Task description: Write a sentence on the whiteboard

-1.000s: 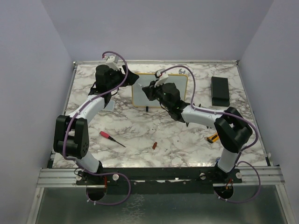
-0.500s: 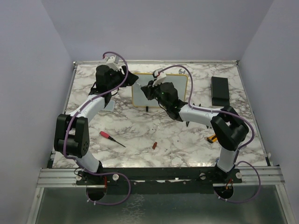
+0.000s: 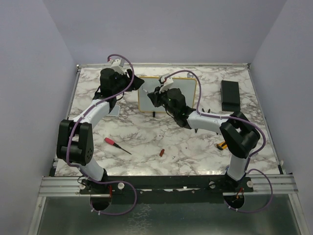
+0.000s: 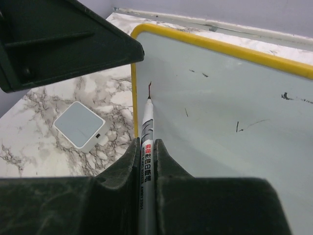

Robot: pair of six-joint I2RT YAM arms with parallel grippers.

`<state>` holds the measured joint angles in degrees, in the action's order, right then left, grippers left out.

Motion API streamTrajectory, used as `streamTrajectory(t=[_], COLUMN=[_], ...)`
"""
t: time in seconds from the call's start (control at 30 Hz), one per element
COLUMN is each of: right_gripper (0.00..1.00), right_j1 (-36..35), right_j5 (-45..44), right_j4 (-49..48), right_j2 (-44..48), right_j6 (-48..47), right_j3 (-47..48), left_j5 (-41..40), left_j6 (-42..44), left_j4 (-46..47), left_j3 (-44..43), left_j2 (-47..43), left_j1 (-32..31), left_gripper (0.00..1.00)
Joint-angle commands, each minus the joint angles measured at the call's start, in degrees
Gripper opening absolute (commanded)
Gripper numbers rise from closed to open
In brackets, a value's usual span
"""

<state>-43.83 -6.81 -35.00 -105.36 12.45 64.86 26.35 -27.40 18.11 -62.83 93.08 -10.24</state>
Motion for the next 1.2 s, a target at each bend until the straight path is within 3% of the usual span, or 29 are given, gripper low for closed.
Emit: streamTrajectory(t=[0.0,0.67,1.17], right_gripper=[0.00,0.00,0.00], right_j1=[-0.70,-2.38,-3.54], right_j5=[-2.19,-3.19,-3.17], right_j4=[-0.44,0.93,-1.17], right_j2=[-0.72,-1.79,6.09], right_j6=[0.29,-0.01,-1.66], right_j3=[-1.77,-2.54,-4.05], left_j5=[2.13,1.88,1.12], left_j6=[-0.12,-0.11,0.40], left_j4=[1.49,1.49,0.55], left_j3=[-0.37,-0.11,-0.28], left_j2=[0.29,-0.50,-1.08], left_j1=[-0.75,-0.84,-0.75], left_gripper=[0.52,0.50,0.50])
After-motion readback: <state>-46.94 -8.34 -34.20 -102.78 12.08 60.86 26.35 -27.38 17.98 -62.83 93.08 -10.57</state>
